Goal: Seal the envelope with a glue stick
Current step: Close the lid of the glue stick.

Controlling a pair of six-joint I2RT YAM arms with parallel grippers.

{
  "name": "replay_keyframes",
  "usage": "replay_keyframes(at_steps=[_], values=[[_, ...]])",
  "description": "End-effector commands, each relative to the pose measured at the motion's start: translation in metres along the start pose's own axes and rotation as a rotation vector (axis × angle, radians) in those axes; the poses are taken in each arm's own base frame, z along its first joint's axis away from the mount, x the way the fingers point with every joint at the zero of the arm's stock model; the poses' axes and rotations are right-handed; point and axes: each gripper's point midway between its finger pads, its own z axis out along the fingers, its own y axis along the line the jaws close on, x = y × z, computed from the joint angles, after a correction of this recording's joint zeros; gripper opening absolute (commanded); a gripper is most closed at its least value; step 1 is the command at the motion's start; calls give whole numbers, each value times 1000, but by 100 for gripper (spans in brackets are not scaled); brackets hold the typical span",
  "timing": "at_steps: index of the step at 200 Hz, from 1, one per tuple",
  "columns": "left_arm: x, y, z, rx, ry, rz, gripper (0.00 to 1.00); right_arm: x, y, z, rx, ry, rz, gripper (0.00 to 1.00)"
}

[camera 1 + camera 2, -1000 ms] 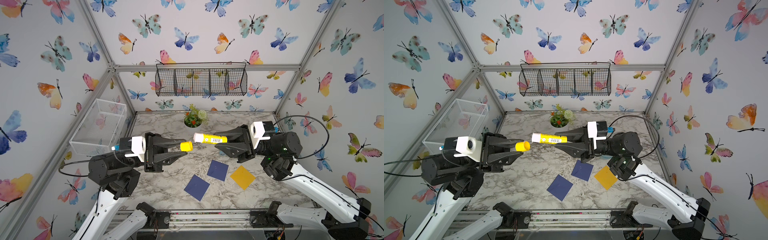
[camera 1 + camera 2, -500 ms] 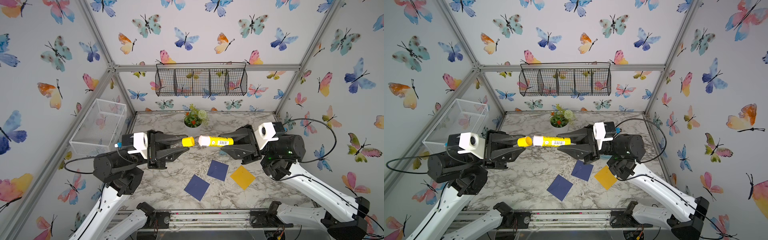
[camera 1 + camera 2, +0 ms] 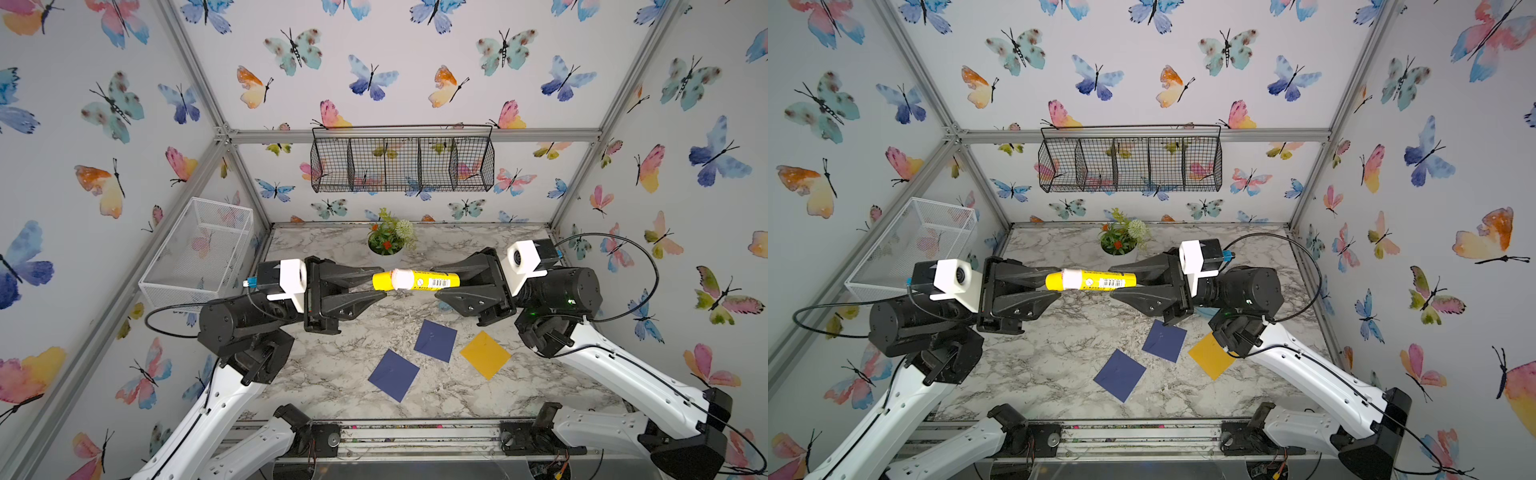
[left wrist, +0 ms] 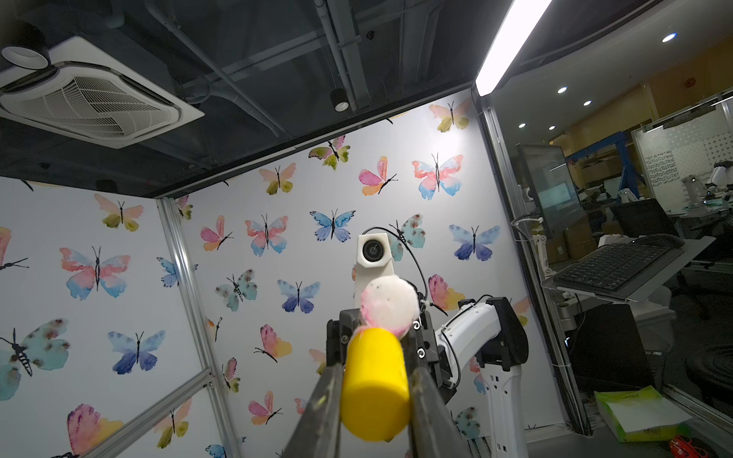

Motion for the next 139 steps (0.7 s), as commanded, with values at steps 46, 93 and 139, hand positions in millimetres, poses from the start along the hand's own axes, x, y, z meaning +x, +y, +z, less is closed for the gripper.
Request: replay_keyframes(at_steps=[46, 93, 139], values=[[-23, -11, 1, 28, -61, 59, 8, -9, 7, -3, -2, -25, -21, 5], [-28, -16, 2, 53, -76, 65, 8, -5, 4, -3, 9, -11, -15, 5], [-27, -14, 4, 52, -78, 56, 8, 3, -1, -2, 26, 22, -5, 5]])
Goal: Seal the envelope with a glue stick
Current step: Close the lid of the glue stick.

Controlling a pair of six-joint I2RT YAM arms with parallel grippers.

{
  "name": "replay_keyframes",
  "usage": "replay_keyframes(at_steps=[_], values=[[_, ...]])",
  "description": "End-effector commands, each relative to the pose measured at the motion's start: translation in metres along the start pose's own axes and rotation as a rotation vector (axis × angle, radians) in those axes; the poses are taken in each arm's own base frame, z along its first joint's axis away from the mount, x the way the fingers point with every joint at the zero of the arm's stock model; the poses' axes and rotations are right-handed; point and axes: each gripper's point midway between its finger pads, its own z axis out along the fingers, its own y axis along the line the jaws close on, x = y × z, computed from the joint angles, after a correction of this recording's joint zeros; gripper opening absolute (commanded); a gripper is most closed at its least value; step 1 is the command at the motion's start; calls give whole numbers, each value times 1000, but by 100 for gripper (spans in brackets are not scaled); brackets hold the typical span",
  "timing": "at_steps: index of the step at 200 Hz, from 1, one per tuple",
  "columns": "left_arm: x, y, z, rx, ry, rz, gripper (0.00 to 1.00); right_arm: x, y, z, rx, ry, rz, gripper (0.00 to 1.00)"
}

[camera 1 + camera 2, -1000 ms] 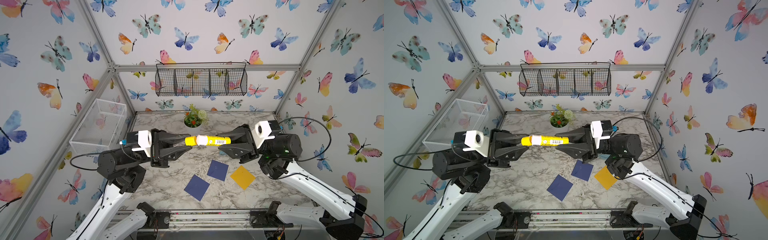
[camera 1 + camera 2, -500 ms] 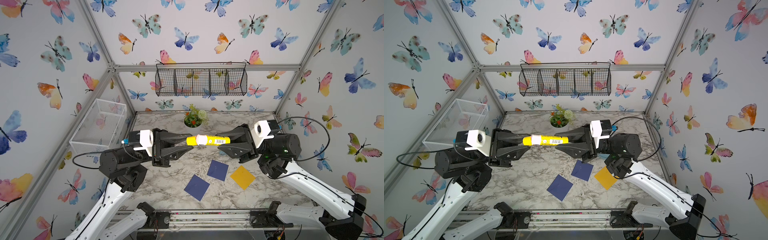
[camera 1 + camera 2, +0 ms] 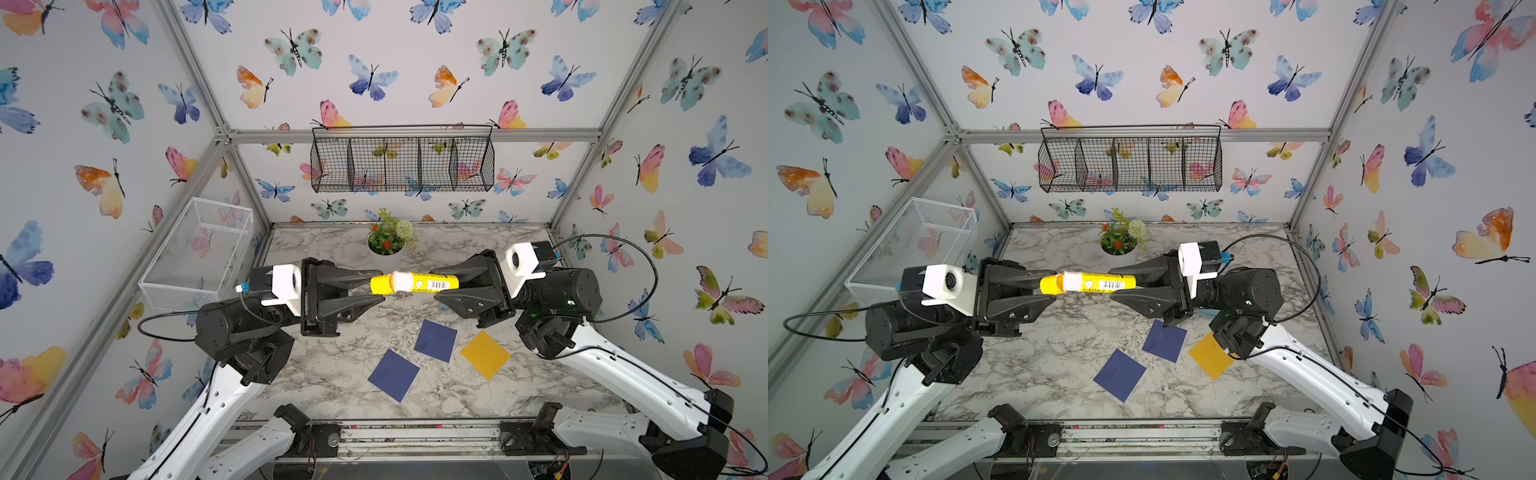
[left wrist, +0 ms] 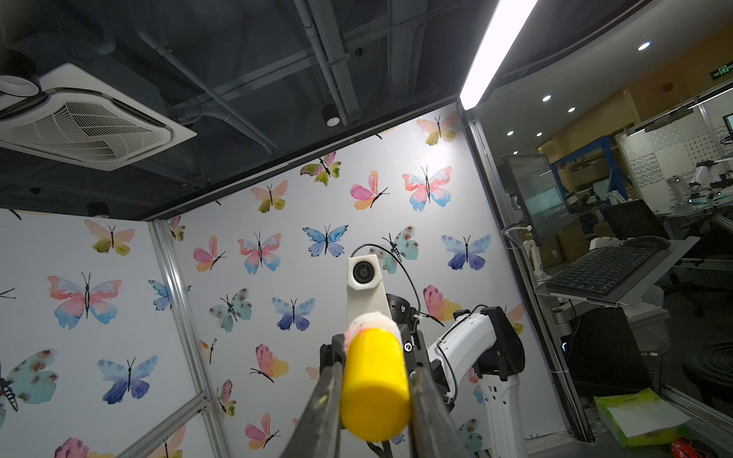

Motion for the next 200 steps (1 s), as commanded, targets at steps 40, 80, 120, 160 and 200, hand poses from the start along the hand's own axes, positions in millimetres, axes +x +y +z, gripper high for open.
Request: replay_keyframes(at_steps=[40, 80, 120, 160, 200], values=[[-12, -1, 3, 5, -31, 16, 8, 0, -3, 0, 33, 25, -6, 5], [-10, 1, 4, -3, -15, 13, 8, 5, -14, -2, 110, 94, -26, 1], [-4, 1, 8, 13, 41, 1, 8, 5, -16, -6, 155, 201, -77, 1], [-1, -3, 9, 49, 81, -12, 8, 11, -13, -7, 139, 327, -80, 1], [7, -4, 10, 57, 159, -28, 8, 15, -15, -10, 151, 412, -80, 1]])
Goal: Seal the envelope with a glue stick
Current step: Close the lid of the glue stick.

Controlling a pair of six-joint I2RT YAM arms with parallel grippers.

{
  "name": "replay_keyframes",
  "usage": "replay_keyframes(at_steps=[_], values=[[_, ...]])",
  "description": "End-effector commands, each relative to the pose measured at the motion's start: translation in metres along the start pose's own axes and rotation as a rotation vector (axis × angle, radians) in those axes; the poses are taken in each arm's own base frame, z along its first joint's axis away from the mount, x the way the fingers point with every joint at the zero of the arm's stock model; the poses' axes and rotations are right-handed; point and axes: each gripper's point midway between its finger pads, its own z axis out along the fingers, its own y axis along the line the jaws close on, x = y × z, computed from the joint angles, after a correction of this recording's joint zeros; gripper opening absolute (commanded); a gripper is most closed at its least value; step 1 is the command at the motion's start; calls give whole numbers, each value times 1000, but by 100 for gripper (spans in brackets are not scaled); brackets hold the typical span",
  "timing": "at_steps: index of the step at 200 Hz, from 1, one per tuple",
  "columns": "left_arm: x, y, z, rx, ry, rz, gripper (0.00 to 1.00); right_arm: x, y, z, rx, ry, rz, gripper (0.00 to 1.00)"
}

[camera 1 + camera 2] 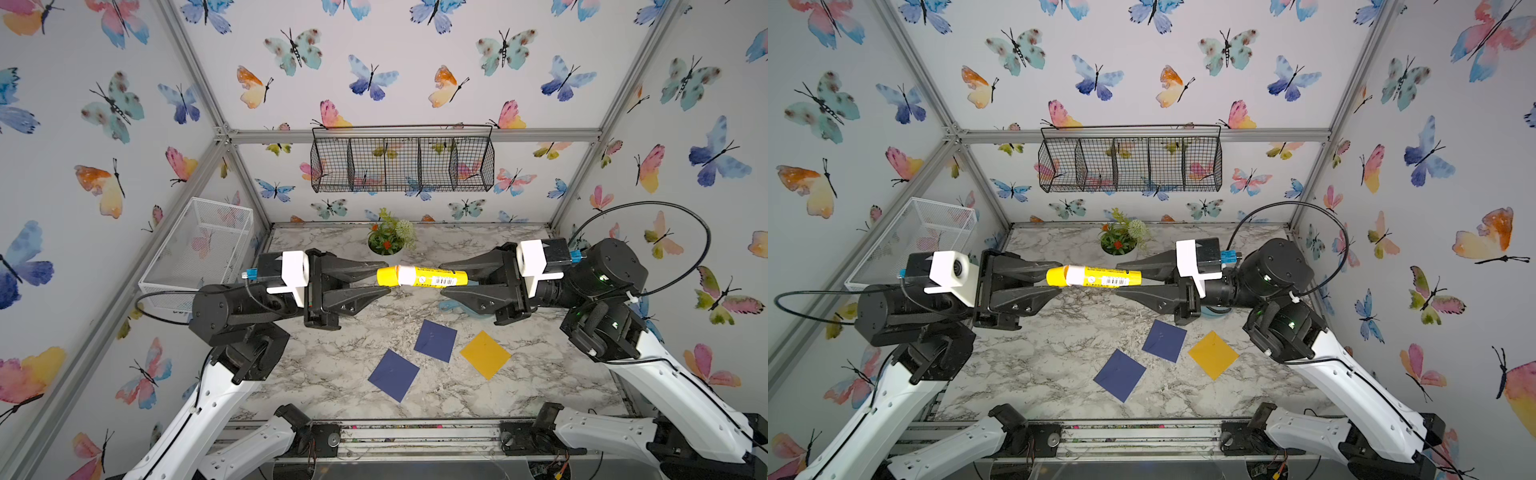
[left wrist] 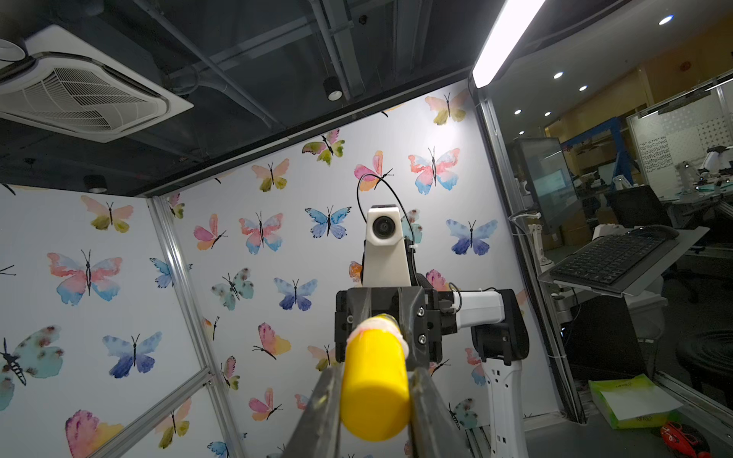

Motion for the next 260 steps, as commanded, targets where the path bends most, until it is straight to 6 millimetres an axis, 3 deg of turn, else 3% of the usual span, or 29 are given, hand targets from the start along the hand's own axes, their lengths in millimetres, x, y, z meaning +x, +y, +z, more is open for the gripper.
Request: replay_keyframes(at_steps=[1, 81, 145, 260], values=[[7, -11, 1, 60, 67, -4, 8, 31, -8, 2, 35, 135, 39, 1], [38, -7, -1, 56, 222, -79, 8, 51, -14, -3, 71, 276, 49, 1], [61, -14, -4, 97, 301, -154, 8, 53, -17, -3, 83, 299, 38, 1], [74, -22, 8, 163, 298, -188, 8, 63, -16, 11, 22, 259, 87, 2]])
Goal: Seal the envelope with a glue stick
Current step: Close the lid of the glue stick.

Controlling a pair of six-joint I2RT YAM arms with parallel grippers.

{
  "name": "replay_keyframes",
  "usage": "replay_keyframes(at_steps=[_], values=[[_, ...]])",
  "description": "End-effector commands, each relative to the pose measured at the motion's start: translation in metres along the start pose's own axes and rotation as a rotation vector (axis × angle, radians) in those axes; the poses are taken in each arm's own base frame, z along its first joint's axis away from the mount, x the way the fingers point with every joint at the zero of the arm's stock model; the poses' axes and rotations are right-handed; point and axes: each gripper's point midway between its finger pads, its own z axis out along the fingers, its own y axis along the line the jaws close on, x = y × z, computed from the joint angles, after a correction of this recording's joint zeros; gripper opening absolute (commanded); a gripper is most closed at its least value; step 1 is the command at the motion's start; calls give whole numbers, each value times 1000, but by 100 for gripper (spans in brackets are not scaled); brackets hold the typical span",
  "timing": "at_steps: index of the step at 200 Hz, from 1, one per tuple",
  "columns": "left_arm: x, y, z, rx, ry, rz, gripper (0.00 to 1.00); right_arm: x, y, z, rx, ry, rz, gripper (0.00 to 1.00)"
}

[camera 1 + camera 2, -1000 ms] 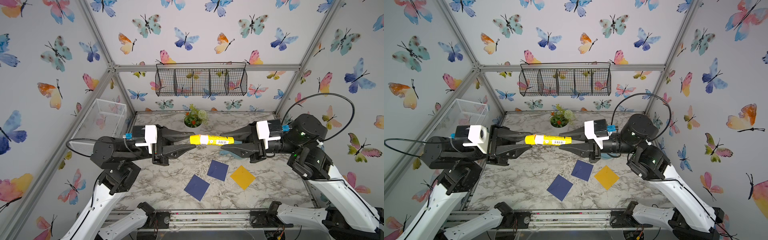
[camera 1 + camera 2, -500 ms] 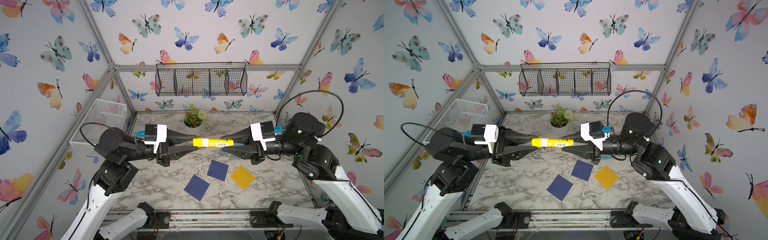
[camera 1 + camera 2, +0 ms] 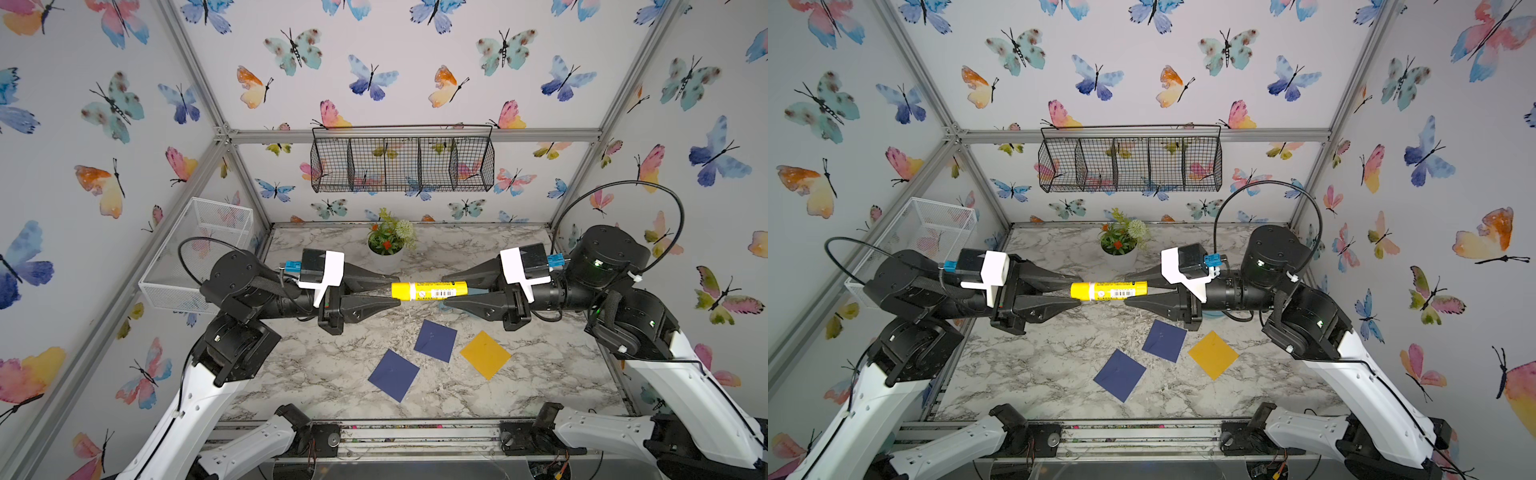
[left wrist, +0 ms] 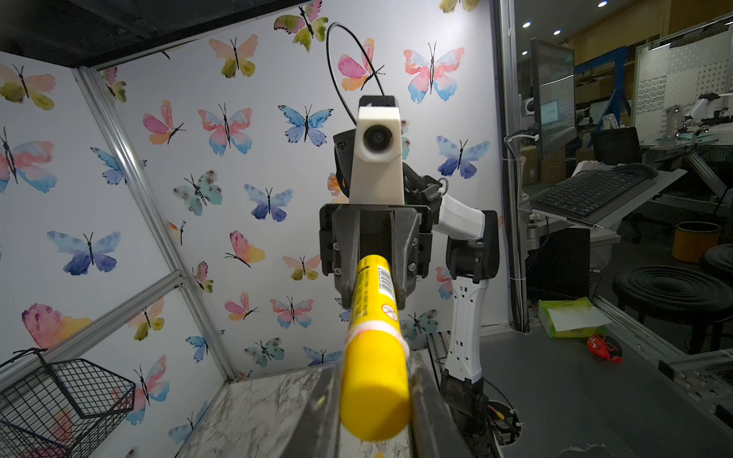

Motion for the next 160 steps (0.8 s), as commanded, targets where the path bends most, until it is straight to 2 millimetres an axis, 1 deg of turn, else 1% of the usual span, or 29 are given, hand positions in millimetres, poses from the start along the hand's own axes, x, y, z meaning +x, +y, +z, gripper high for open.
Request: replay_keyframes(at_steps=[1, 54, 111, 151, 160], values=[[19, -11, 15, 110, 29, -58, 8, 21, -21, 26, 19, 12, 41, 1], [13, -11, 22, 110, -23, -33, 8, 33, -23, 34, -1, 16, 79, 1], [18, -13, 34, 153, -19, -45, 8, 37, -23, 41, -21, 5, 103, 1], [20, -11, 32, 124, -16, -32, 8, 36, -25, 37, 5, 8, 102, 1], [20, -10, 30, 100, -15, -21, 10, 34, -26, 34, 27, 5, 97, 1]])
